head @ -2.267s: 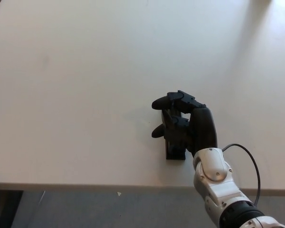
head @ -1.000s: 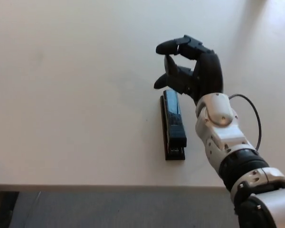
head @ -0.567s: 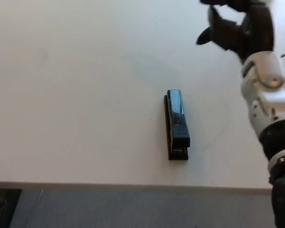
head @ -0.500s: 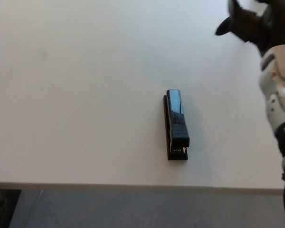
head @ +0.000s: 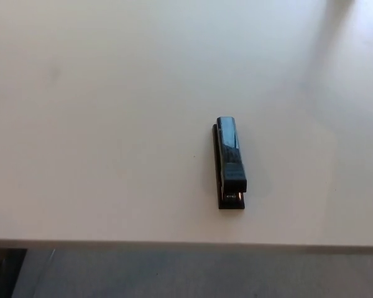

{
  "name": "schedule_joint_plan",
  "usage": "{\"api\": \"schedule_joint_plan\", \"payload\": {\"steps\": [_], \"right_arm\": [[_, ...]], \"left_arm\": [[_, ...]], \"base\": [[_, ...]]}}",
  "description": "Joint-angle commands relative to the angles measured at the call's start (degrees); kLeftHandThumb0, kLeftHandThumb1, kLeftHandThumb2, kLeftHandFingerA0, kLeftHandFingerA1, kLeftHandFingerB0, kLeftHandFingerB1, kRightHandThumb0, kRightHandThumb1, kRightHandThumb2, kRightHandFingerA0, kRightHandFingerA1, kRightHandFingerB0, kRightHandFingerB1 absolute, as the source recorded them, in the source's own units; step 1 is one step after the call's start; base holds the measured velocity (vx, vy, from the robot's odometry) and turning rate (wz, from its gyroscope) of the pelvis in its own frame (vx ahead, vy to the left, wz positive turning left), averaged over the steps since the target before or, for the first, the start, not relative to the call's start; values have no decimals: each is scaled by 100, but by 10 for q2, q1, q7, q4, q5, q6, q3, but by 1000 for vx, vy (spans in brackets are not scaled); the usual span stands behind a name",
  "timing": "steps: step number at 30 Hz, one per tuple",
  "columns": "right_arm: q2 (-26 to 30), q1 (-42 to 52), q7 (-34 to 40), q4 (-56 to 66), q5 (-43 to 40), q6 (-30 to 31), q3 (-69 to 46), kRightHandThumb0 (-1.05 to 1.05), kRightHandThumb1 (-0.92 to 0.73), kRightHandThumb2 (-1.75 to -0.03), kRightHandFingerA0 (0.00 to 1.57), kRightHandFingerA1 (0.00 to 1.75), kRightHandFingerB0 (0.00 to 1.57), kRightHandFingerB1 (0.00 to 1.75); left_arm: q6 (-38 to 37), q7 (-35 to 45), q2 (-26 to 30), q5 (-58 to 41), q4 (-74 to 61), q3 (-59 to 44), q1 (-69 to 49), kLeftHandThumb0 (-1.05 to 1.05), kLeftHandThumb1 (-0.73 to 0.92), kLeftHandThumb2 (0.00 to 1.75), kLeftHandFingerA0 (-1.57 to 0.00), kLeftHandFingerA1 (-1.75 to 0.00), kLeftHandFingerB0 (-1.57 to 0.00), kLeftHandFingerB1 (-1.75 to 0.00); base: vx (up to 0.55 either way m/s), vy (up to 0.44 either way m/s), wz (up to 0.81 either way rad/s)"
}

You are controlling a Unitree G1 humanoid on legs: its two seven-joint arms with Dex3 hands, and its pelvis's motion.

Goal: The robot uses its right hand to press on the stapler that is in the middle of the desk

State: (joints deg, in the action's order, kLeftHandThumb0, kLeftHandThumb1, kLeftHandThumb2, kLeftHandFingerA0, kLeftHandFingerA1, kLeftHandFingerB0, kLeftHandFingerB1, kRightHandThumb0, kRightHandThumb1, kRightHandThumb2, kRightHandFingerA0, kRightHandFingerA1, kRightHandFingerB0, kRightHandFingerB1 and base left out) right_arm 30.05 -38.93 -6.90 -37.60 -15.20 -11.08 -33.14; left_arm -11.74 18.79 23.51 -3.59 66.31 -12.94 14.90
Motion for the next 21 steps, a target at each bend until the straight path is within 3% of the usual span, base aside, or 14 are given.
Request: {"api": "schedule_joint_plan", "payload": {"steps": [1,3,5,6,9,10,11,12,13,17,19,21], "right_arm": [[62,92,-39,5,-49,1,-69,-11,-49,-115,128,122,98,108],[73,128,-36,-1,-48,2,-86,-18,-49,-113,130,124,93,109],[81,158,-36,-15,-43,-8,-97,-16,-48,-111,128,114,91,115],[82,171,-50,-37,-49,-34,-107,-14,-48,-114,126,116,89,121],[89,214,-72,-99,-43,-78,-115,-15,-50,-111,127,117,95,111],[86,233,-72,-130,-45,-82,-119,-21,-56,-104,128,117,90,109],[83,244,-68,-140,-43,-84,-118,-18,-62,-96,127,120,81,120],[83,246,-68,-144,-43,-87,-116,-18,-62,-96,127,120,81,120],[82,250,-76,-168,-49,-91,-118,-17,-65,-94,122,131,76,131],[75,267,-76,-260,-44,-87,-109,-15,-70,-84,122,135,79,129],[68,280,-68,-292,-26,-103,-91,-11,-64,-92,119,139,81,131],[59,286,-45,-319,-11,-94,-70,-11,-63,-92,120,130,80,129]], "left_arm": [[14,1,23,-3,6,-4,-2,-42,92,85,-4,-26,-2,-21],[23,-3,24,-3,3,-3,-3,-48,92,88,-5,-32,-3,-21],[21,-5,24,1,2,0,-4,-46,92,90,-5,-35,-4,-26],[19,-6,25,2,2,0,-6,-42,92,82,-7,-34,-4,-24],[27,-4,24,-3,4,-3,-4,-47,92,88,-5,-32,-4,-24],[31,-4,24,-1,3,-1,-4,-44,92,84,-5,-28,-3,-20],[29,-2,24,0,3,0,-5,-43,92,85,-4,-24,-2,-19],[27,-1,24,0,4,1,-5,-43,92,85,-4,-24,-2,-19],[27,-2,23,-1,4,0,-6,-43,92,83,-6,-32,-4,-24],[23,-2,21,-5,3,-4,-9,-43,92,83,-6,-32,-4,-23],[23,-3,20,-5,3,-4,-12,-43,92,82,-6,-32,-4,-24],[22,1,21,-4,4,-3,-12,-43,92,84,-5,-27,-3,-21]], "base": [[0,0,0],[0,0,0],[0,0,0],[0,0,0],[0,0,0],[0,0,0],[0,0,0],[0,0,0],[0,0,0],[0,0,0],[0,0,0],[0,0,0]]}}
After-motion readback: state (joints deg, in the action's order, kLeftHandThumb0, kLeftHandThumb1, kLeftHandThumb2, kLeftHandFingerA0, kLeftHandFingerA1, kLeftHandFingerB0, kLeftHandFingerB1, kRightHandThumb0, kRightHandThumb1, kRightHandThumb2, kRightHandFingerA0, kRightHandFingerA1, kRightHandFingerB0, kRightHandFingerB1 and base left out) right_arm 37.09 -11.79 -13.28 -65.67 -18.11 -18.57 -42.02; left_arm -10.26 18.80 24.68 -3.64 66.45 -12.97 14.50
